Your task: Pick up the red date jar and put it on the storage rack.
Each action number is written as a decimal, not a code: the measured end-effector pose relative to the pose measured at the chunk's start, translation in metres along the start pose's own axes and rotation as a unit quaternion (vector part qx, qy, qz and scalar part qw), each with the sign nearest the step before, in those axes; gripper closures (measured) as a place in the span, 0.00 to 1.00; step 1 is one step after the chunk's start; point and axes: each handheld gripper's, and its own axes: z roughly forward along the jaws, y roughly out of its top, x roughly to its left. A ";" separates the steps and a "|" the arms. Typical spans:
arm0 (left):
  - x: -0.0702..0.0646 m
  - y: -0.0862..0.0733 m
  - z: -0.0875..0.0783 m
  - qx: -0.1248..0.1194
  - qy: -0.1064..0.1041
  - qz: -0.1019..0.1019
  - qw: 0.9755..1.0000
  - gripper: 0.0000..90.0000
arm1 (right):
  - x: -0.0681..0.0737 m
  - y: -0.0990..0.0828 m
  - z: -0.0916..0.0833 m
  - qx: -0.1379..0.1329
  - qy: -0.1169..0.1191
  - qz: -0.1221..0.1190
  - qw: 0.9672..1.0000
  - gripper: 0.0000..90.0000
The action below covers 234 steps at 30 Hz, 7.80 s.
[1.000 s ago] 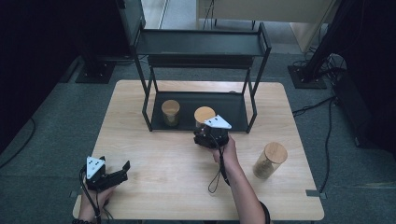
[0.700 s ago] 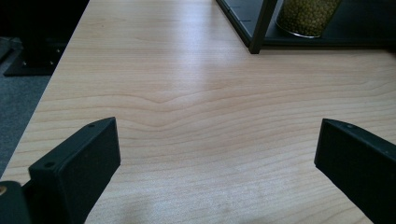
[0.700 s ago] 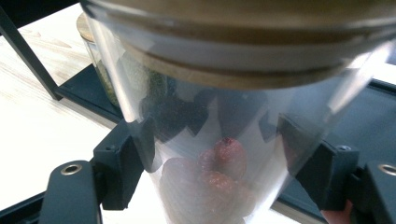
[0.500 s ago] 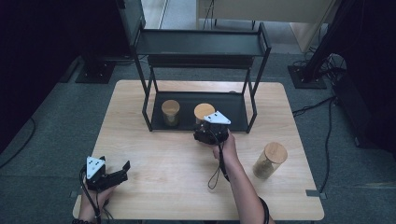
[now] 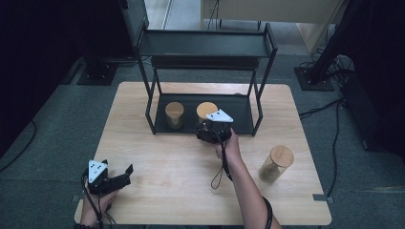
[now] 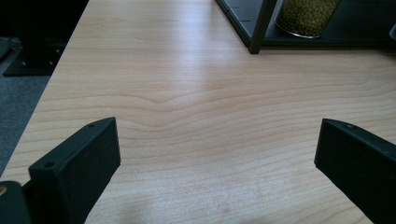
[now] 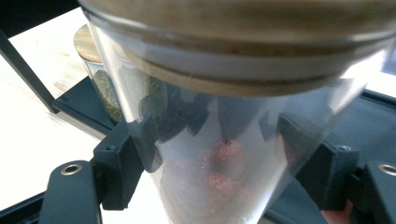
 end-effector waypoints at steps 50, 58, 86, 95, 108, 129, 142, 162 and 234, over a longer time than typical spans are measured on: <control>0.000 0.000 0.000 0.000 -0.005 0.000 1.000 0.01 | -0.006 0.031 0.054 -0.007 -0.015 0.031 0.999 0.11; 0.000 0.000 0.000 -0.001 -0.005 0.001 1.000 0.01 | -0.005 0.030 0.052 0.006 -0.010 0.035 0.999 0.02; -0.001 0.000 0.001 0.003 -0.005 0.006 1.000 0.01 | -0.005 0.008 0.043 0.012 -0.004 0.036 0.999 0.02; -0.001 0.000 0.001 0.004 -0.003 0.008 1.000 0.01 | -0.007 -0.007 0.038 0.020 -0.002 0.040 0.999 0.02; -0.002 0.000 0.001 0.007 -0.002 0.012 1.000 0.01 | -0.010 -0.021 0.026 0.018 0.002 0.043 0.999 0.01; -0.003 0.001 0.002 0.009 0.000 0.015 1.000 0.01 | -0.012 -0.053 0.016 0.026 0.004 0.042 0.999 0.00; -0.003 0.001 0.002 0.010 0.000 0.018 1.000 0.01 | -0.012 -0.070 0.008 0.029 0.004 0.044 0.999 0.00; -0.004 0.001 0.002 0.010 0.000 0.019 1.000 0.01 | -0.006 -0.084 -0.008 0.022 0.001 0.033 0.999 0.00; -0.005 0.001 0.002 0.011 0.003 0.026 1.000 0.01 | 0.009 -0.135 -0.089 0.009 -0.039 0.003 0.999 0.00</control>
